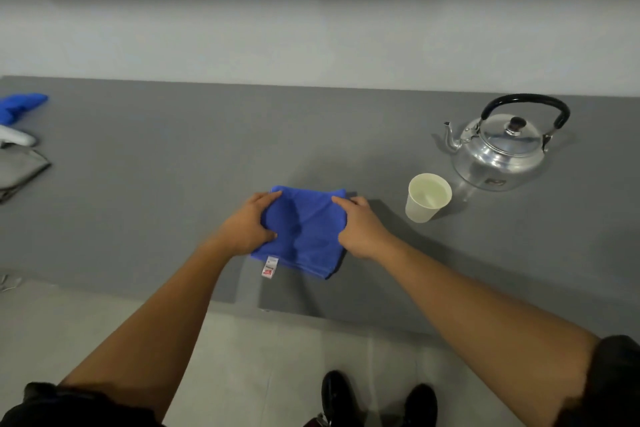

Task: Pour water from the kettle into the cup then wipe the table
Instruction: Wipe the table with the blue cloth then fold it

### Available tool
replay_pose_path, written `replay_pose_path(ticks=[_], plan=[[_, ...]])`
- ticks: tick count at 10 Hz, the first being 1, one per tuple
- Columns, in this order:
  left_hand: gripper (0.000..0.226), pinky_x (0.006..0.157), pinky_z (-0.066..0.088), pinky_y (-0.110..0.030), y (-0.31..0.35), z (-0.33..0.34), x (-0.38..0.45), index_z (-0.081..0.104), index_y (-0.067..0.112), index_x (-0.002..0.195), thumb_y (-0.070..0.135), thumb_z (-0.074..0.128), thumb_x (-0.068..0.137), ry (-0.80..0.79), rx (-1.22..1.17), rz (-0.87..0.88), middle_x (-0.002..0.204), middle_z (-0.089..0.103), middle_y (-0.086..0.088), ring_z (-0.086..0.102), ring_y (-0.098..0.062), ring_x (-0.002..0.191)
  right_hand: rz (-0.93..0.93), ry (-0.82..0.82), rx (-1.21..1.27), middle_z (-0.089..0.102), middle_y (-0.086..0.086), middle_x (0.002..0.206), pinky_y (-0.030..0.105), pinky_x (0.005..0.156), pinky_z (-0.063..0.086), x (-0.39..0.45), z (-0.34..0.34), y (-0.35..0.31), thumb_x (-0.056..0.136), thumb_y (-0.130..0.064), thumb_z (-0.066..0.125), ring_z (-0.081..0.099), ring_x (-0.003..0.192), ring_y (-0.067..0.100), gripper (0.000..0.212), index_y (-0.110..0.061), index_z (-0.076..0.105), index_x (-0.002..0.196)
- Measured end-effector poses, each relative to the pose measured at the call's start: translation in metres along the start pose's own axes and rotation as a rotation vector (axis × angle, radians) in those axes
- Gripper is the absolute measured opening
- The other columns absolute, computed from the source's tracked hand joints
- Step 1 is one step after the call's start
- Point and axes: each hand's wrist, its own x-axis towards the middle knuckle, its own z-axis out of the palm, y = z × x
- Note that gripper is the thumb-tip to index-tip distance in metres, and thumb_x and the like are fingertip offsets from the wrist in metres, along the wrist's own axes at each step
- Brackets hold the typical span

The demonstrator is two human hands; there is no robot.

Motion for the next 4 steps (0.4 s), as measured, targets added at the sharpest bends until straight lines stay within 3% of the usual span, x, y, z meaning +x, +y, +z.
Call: replay_pose_path(ticks=[1, 2, 3, 4], plan=[[0.089, 0.098, 0.049, -0.037, -0.007, 0.006, 0.003, 0.023, 0.029, 0.161, 0.027, 0.073, 0.088, -0.040, 0.196, -0.038, 0.148, 0.030, -0.006, 0.057, -0.030, 0.113, 0.058, -0.016, -0.102, 0.020, 0.003, 0.148, 0.028, 0.068, 0.052, 0.004, -0.001, 0.002, 0.084, 0.000, 0.054, 0.059, 0.087, 0.019, 0.084, -0.028, 0.028, 0.159], [0.087, 0.098, 0.051, -0.042, -0.009, 0.010, 0.000, 0.021, 0.032, 0.161, 0.035, 0.070, 0.089, -0.040, 0.237, -0.079, 0.134, 0.028, -0.007, 0.058, -0.030, 0.102, 0.022, 0.024, -0.241, 0.025, 0.004, 0.138, 0.028, 0.071, 0.049, 0.001, 0.000, 0.007, 0.082, -0.004, 0.059, 0.056, 0.083, 0.018, 0.083, -0.030, 0.031, 0.156], [0.082, 0.103, 0.048, -0.043, -0.008, 0.012, 0.001, 0.028, 0.031, 0.158, 0.040, 0.070, 0.087, 0.024, 0.312, -0.081, 0.131, 0.032, -0.008, 0.054, -0.033, 0.106, -0.044, 0.078, -0.228, 0.033, 0.003, 0.136, 0.027, 0.076, 0.046, -0.001, 0.000, 0.013, 0.087, -0.008, 0.064, 0.055, 0.084, 0.017, 0.071, -0.028, 0.041, 0.150], [0.071, 0.110, 0.036, -0.038, 0.005, 0.016, -0.003, 0.043, 0.028, 0.151, 0.039, 0.071, 0.086, 0.193, 0.348, 0.011, 0.133, 0.043, -0.009, 0.046, -0.034, 0.117, -0.183, 0.124, -0.174, 0.048, -0.003, 0.127, 0.027, 0.084, 0.050, -0.020, -0.004, 0.027, 0.092, -0.013, 0.066, 0.057, 0.085, 0.011, 0.045, -0.026, 0.057, 0.134]])
